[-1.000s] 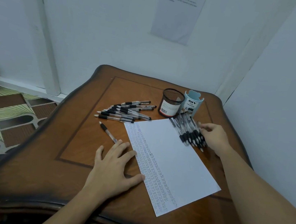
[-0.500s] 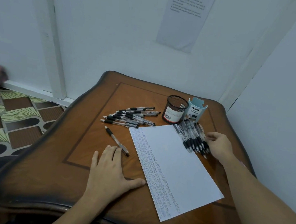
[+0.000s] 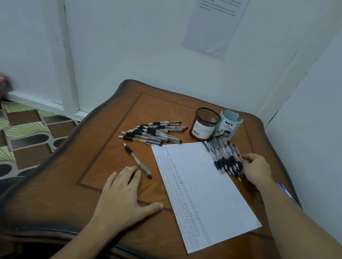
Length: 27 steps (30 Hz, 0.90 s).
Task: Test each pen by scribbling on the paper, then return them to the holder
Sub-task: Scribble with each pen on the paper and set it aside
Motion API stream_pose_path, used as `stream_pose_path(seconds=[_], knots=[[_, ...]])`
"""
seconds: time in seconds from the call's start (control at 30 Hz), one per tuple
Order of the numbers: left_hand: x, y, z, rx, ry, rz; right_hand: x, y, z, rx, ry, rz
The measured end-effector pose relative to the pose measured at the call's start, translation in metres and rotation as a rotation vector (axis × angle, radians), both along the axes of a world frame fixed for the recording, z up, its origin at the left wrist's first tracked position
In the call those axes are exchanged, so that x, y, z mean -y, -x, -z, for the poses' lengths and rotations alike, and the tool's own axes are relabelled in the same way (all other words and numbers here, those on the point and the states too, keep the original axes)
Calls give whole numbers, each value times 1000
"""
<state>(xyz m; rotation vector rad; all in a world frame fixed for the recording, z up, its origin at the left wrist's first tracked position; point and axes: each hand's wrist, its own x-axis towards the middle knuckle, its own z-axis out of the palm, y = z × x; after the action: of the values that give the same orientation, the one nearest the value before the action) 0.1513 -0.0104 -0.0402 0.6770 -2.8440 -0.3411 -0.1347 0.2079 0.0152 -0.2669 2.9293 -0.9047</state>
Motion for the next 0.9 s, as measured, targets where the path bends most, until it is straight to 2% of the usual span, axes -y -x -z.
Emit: stream_pose_path(seconds=[0.07, 0.13, 0.2, 0.23, 0.37, 0.47, 0.73, 0.9], knots=[[1, -1, 0, -12, -2, -1, 5, -4, 0, -66, -97, 21], [1, -2, -1, 11, 9, 6, 14, -14, -4, -213, -202, 33], [1, -3, -2, 30, 7, 16, 30, -30, -6, -353, -189, -72], [2, -3, -2, 32, 5, 17, 40, -40, -7, -360, -138, -176], [4, -4, -4, 44, -5, 32, 83, -92, -1, -30, 42, -590], [10, -5, -7, 37, -66, 63, 109, -123, 10, 87, 129, -650], [28, -16, -10, -6, -100, 159, 129, -141, 23, -59, -16, -709], [26, -15, -9, -38, -100, 153, 130, -144, 25, -75, 56, -692]])
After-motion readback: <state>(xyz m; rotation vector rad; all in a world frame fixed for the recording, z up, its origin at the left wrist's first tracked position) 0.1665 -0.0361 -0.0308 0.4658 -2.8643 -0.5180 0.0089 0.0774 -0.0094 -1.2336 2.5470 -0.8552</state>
